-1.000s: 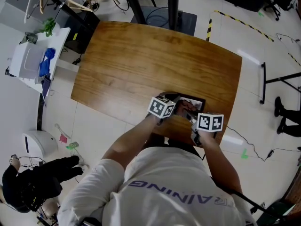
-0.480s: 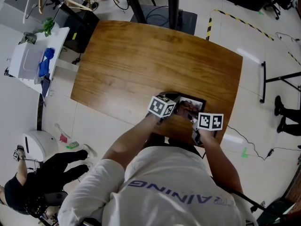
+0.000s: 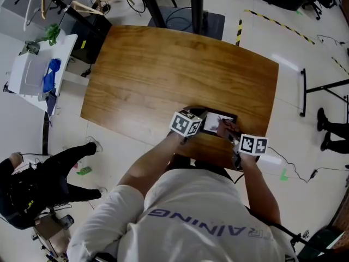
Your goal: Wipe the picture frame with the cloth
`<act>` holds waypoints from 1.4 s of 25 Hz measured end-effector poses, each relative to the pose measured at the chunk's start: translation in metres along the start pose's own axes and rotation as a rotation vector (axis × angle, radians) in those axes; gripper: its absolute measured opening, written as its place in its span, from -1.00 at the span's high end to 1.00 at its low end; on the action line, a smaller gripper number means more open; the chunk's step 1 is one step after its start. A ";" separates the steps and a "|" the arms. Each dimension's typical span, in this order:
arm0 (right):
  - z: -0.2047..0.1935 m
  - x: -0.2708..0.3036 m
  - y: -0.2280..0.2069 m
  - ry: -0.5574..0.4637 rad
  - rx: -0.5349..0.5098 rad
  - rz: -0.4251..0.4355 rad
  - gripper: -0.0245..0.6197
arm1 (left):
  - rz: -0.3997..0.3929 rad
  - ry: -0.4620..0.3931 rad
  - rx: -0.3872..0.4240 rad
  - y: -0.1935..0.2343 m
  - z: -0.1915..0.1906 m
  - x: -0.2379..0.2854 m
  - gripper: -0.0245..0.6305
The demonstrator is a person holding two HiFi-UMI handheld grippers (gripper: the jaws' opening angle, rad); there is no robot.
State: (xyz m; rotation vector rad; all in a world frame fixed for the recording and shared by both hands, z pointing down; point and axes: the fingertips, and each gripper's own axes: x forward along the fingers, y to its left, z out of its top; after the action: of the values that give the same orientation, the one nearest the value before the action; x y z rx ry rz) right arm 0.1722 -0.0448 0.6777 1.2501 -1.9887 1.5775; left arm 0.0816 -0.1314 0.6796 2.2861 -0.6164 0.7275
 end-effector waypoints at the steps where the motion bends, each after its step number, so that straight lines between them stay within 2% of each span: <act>1: 0.000 -0.004 -0.004 -0.007 0.002 -0.008 0.54 | -0.001 0.000 0.001 0.000 0.000 0.000 0.91; 6: -0.001 -0.019 -0.015 -0.025 -0.006 -0.029 0.53 | -0.002 -0.003 0.005 -0.001 0.001 0.000 0.91; 11: -0.001 -0.033 -0.023 -0.026 -0.045 -0.095 0.53 | -0.001 -0.003 0.012 -0.002 0.000 0.000 0.91; 17: -0.004 -0.039 -0.029 -0.035 -0.088 -0.102 0.53 | 0.002 -0.003 0.015 0.000 0.000 0.001 0.91; 24: -0.001 -0.046 -0.035 -0.062 -0.080 -0.132 0.54 | 0.007 -0.005 0.028 -0.001 0.001 0.000 0.91; 29: 0.004 -0.045 -0.003 -0.088 -0.094 -0.054 0.55 | 0.006 -0.007 0.030 -0.001 0.002 0.000 0.91; 35: -0.013 0.008 0.064 -0.009 -0.139 0.084 0.55 | 0.004 -0.008 0.029 -0.002 0.002 -0.001 0.91</act>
State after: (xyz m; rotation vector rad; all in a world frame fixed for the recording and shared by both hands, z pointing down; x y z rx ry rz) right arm 0.1148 -0.0358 0.6473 1.1363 -2.1423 1.4444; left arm 0.0826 -0.1312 0.6772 2.3164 -0.6176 0.7340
